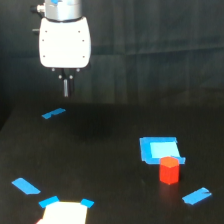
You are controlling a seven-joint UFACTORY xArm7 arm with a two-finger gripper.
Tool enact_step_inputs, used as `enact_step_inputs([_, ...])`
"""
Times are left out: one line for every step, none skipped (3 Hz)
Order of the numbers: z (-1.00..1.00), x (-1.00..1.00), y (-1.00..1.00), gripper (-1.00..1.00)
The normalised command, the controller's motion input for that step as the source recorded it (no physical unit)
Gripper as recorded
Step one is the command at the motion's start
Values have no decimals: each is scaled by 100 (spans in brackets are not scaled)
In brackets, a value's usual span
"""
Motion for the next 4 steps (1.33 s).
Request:
enact_step_inputs([3, 100, -100, 100])
enact_step_inputs([39, 100, -11, 100])
enact_step_inputs([65, -100, 98, -100])
enact_step_inputs([49, -100, 100, -100])
